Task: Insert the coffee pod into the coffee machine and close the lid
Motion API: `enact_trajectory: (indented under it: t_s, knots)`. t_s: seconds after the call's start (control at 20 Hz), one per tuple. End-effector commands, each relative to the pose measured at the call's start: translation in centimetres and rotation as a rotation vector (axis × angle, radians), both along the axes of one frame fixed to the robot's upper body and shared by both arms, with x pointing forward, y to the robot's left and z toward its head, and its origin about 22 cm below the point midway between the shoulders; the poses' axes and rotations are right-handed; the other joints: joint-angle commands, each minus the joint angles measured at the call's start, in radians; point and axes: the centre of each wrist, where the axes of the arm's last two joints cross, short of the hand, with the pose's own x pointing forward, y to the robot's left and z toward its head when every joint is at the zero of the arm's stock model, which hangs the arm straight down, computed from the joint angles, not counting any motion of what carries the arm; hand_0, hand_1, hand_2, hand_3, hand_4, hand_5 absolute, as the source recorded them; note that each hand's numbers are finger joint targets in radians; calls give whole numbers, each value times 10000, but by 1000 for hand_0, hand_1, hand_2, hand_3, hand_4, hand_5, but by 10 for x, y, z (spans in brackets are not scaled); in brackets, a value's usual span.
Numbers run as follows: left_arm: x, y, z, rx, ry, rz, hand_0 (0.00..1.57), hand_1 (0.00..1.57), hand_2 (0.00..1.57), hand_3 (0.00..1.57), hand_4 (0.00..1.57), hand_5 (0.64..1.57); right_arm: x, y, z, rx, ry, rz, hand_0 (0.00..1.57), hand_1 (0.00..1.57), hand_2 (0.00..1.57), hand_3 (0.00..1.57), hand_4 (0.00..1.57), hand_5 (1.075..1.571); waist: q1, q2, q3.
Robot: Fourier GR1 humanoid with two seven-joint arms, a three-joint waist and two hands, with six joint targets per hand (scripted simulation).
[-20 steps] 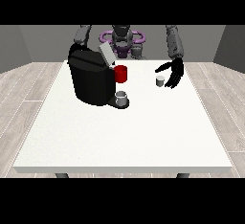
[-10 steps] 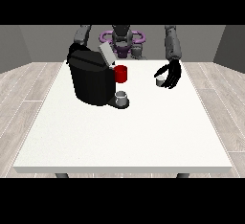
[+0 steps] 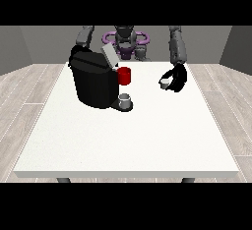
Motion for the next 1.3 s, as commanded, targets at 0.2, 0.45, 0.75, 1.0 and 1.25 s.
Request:
enact_trajectory:
  t_s: [0.2, 0.45, 0.75, 1.0, 1.25]
  knots:
    - [14, 0, 15, 613, -254, -480, 1266, 1266, 1399, 1363, 507, 1571, -3, -2, -10, 279, 279, -244, 0, 0, 0, 0, 442, 1571, -72, -137, -9]
    - [35, -31, 39, -157, -491, -1936, 1450, 1450, 1452, 1388, 623, 1571, 9, -6, -4, 74, 678, -292, 0, 0, 0, 0, 490, 1571, 344, -574, -7]
    - [53, -26, 86, -216, -1013, -2451, 1243, 1243, 1327, 1315, 535, 1571, 1, -2, -23, -105, 789, -132, 0, 0, 0, 0, 456, 1571, 327, -800, -7]
    - [60, -46, 100, -166, -534, -3000, 1255, 1255, 1332, 1288, 556, 1571, -6, -21, -31, 364, 1229, -125, 0, 0, 0, 0, 475, 1571, 132, -1572, -5]
    - [81, -46, 158, -109, -1600, -2658, 1272, 1272, 1342, 1293, 548, 1571, 19, -13, 2, 318, 37, 291, 0, 0, 0, 0, 500, 1571, -333, -495, -6]
